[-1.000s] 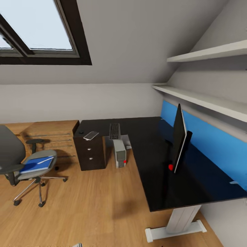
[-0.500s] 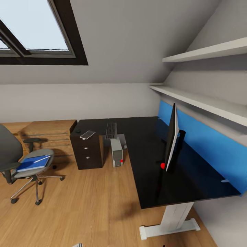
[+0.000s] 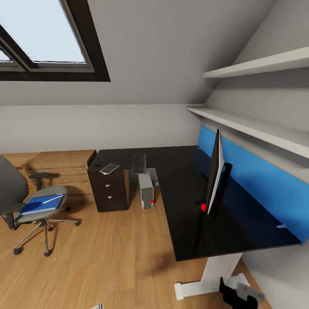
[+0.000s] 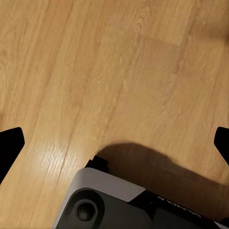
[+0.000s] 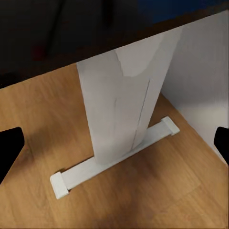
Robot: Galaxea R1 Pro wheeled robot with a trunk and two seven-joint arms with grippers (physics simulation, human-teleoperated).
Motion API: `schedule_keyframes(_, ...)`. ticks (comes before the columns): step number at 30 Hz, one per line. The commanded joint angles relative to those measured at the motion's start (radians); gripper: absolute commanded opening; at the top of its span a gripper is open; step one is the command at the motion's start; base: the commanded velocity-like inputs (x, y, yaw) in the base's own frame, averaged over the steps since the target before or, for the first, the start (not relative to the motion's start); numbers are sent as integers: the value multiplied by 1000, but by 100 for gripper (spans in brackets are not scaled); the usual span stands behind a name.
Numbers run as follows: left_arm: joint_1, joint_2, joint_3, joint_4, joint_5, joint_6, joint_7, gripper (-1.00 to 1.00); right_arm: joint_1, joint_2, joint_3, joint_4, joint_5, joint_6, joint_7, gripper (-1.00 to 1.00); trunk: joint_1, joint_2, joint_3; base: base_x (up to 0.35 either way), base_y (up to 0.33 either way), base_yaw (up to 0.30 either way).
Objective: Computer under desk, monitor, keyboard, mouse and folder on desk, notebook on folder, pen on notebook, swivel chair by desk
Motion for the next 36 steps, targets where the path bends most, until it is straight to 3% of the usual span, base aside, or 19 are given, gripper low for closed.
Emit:
schedule_keyframes(1,-1,1,-7,-2,6,2,8,100,0,-11,1,-34,-13,34,-1,100,1,-2,-2,0,0,0)
schedule_keyframes(5,-1,1,-7,-2,6,2,8,100,1,-38,-4,-153,-45,148,-2,100,1,-2,-2,0,0,0)
schedule_keyframes(6,-1,1,-7,-2,5,2,8,100,2,-53,-7,-249,-82,231,-3,100,1,-2,-2,0,0,0)
schedule_keyframes(10,-1,1,-7,-2,5,2,8,100,12,-68,-11,-375,-103,332,-5,100,1,-2,-2,0,0,0)
schedule_keyframes(11,-1,1,-7,-2,6,2,8,100,22,-71,-14,-430,-107,377,-7,100,1,-2,-2,0,0,0)
schedule_keyframes(12,-1,1,-8,-2,7,2,8,100,53,-75,-33,-589,-112,493,-8,100,1,-2,-2,0,0,0)
schedule_keyframes(15,-1,1,-9,-2,7,2,8,100,77,-76,-53,-712,-114,579,-12,100,1,-2,-2,0,0,0)
schedule_keyframes(25,-1,1,-8,-2,6,0,8,100,89,-75,-89,-838,-112,648,-19,100,1,-2,-2,0,0,0)
schedule_keyframes(28,-1,0,-8,-1,7,-44,9,100,77,-74,-88,-858,-108,650,-21,100,1,-2,-2,0,0,0)
schedule_keyframes(31,-1,0,-9,10,8,-95,9,100,13,-73,-83,-845,-97,651,-30,100,1,-2,-2,0,0,0)
schedule_keyframes(36,-1,-1,-11,28,6,-116,9,100,-106,-67,-51,-799,-77,652,-50,100,1,-2,-2,0,0,0)
